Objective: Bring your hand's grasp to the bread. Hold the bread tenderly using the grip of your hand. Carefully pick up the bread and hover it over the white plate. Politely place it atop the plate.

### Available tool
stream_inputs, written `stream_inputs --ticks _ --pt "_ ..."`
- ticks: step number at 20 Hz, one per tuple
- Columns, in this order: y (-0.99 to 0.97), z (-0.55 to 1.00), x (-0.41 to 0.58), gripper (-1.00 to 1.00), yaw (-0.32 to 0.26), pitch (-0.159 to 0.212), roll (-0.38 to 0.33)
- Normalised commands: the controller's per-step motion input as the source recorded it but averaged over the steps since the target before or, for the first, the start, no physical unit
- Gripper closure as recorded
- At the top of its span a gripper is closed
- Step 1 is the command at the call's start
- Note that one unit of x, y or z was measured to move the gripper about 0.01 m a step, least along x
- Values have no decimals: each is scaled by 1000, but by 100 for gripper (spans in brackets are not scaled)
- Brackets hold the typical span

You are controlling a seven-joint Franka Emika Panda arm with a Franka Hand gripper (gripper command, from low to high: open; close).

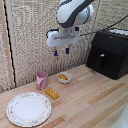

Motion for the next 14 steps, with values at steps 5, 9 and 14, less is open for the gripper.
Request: stream_inputs --ticks 5,9,14 --pt "380 -232 -125 -100 147 58 -63" --pt "348 -239 -162 -100 150 36 -46" --pt "302 -359 -58 -100 137 18 -63"
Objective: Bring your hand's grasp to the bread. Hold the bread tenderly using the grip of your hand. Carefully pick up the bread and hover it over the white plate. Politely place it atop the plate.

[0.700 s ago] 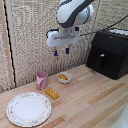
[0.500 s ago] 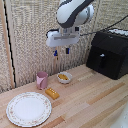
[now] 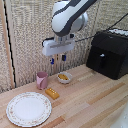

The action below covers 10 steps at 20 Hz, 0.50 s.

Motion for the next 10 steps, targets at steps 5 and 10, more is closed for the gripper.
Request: stream_inputs --ticks 5,10 --pt "263 -486 -15 -100 96 0 -82" --pt "213 -471 0 -100 52 0 -75"
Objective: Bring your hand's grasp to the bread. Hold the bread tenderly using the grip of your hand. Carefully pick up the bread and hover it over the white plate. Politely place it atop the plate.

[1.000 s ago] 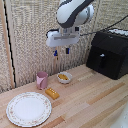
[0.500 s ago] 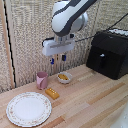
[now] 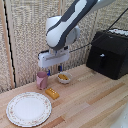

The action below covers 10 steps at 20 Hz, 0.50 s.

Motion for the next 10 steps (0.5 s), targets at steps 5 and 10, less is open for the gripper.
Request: stream_inputs --ticks 5,10 --pt "194 -445 -1 -100 47 0 -98" --pt "101 -458 9 -100 76 -21 -99"
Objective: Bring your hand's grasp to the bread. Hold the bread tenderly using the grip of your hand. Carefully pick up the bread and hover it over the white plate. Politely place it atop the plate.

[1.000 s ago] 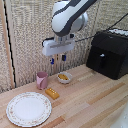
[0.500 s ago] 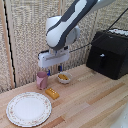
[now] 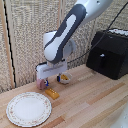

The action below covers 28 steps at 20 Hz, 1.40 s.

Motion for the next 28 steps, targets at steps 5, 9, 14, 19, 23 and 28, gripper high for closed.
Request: stream_inputs --ticks 5,9,14,19,23,28 --pt "25 -419 130 -100 115 -53 -104" --pt "11 -314 149 -100 128 -34 -89" --pt "19 -195 113 100 97 -2 -49" --pt "0 -29 32 100 58 0 -2" --pt "1 74 0 100 35 0 0" --pt "5 748 0 100 1 -41 0"
